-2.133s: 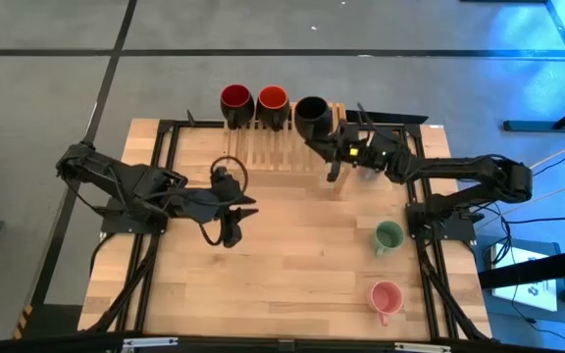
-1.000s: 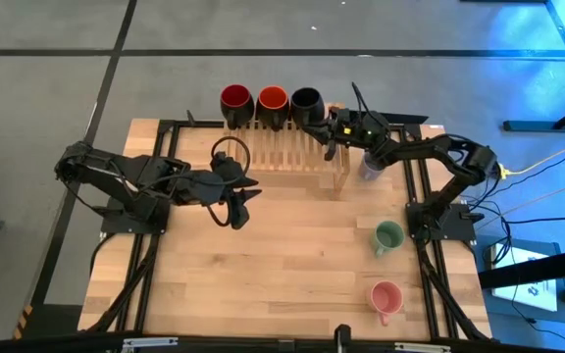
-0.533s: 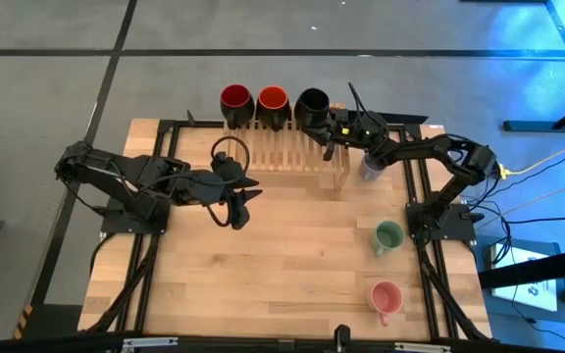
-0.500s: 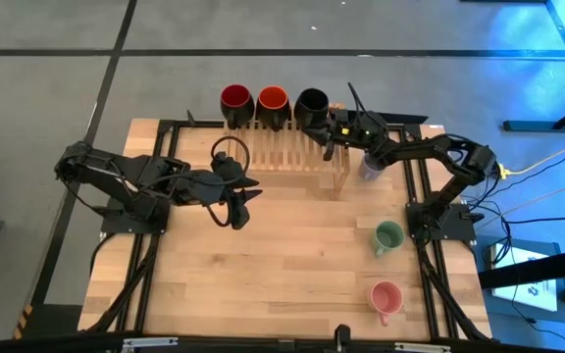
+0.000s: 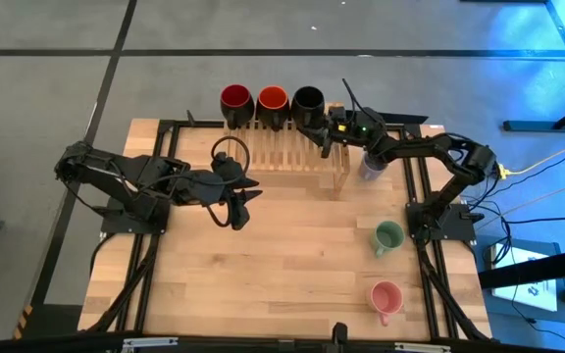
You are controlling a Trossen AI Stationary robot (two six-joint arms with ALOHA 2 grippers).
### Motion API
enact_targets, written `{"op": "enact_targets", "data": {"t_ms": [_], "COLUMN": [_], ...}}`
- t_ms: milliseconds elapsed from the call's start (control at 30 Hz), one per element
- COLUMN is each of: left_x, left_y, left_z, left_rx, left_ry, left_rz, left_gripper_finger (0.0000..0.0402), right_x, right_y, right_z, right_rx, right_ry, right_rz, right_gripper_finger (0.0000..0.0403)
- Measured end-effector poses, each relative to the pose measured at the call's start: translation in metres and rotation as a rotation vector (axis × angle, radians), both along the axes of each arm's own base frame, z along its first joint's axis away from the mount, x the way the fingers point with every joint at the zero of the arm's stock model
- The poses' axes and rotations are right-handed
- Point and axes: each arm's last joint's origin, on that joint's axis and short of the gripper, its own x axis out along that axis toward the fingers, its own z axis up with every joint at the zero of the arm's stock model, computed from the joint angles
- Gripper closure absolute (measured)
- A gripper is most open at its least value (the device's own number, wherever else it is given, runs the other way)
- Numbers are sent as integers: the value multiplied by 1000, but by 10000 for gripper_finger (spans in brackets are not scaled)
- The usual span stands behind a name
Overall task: Place coffee mugs
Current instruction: Put the light blue mug onto the shelf
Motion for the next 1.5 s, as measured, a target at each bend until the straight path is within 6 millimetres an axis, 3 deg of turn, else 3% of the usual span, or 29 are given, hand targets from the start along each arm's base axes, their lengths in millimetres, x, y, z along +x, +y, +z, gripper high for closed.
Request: {"op": "enact_targets", "data": {"t_ms": [167, 533, 800, 867, 967, 1200, 1500], "left_x": [0, 0, 0, 0, 0, 1, 7], "left_y": [0, 0, 0, 0, 0, -6, -19], "left_z": [0, 0, 0, 0, 0, -1, -15], "left_rx": [0, -1, -1, -1, 1, 47, 100], "left_ry": [0, 1, 1, 1, 2, 20, 73], "left_rz": [0, -3, -3, -3, -4, -49, -112], "left_gripper_finger": [299, 299, 299, 299, 299, 299, 299], "right_x": [-3, -17, -38, -47, -53, -55, -71], "right_y": [1, 11, 27, 35, 59, 140, 234], "right_z": [0, 15, 34, 42, 60, 85, 65], "right_rx": [4, -8, 9, 92, 177, 350, 622], "right_ry": [70, 186, 279, 316, 372, 438, 803], "right_rz": [-32, -43, -45, -26, 73, 334, 371], "right_gripper_finger": [234, 233, 233, 233, 233, 233, 233]}}
